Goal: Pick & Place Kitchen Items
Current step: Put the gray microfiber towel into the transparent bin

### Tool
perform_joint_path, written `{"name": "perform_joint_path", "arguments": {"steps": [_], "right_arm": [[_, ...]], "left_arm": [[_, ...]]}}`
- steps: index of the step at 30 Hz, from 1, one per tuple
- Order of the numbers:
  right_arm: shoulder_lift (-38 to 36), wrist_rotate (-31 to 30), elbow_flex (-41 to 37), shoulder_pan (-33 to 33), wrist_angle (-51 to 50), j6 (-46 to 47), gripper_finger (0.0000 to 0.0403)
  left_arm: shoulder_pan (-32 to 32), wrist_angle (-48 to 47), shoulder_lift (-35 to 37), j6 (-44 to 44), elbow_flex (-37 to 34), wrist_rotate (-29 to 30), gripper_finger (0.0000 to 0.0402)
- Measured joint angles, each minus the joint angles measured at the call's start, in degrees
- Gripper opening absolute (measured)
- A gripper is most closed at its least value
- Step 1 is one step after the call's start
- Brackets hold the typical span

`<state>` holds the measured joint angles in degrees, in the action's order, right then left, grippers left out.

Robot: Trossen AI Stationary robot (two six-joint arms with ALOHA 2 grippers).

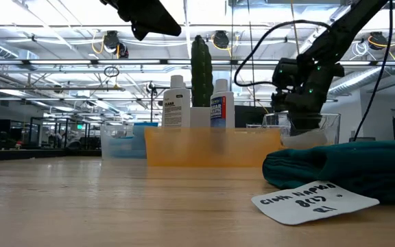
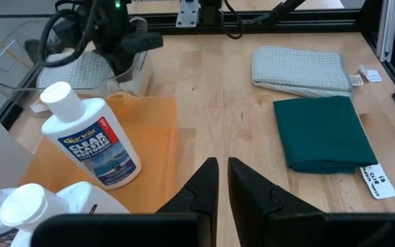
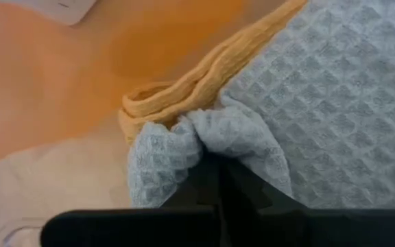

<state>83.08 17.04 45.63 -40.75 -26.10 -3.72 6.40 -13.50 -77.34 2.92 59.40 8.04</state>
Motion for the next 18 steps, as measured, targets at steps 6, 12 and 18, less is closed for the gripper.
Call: {"name": "perform_joint_path", "arguments": {"steps": [6,12,18], "right_arm": [[-1.33,-1.94,0.00,-0.02,0.00,-1.31,0.0000],[-8.67,-3.03,-0.02,-0.07,0.74,-1.52,0.0000],[-11.85,-14.38,-0.02,-0.07,6.08,-1.73,0.0000]], "left_arm": [[0.01,-0.11,0.00,0.00,0.00,0.00,0.0037],[0.00,-0.07,0.00,-0.02,0.00,0.00,0.0037],[0.01,0.07,0.00,0.21,0.00,0.00,0.0037]]}}
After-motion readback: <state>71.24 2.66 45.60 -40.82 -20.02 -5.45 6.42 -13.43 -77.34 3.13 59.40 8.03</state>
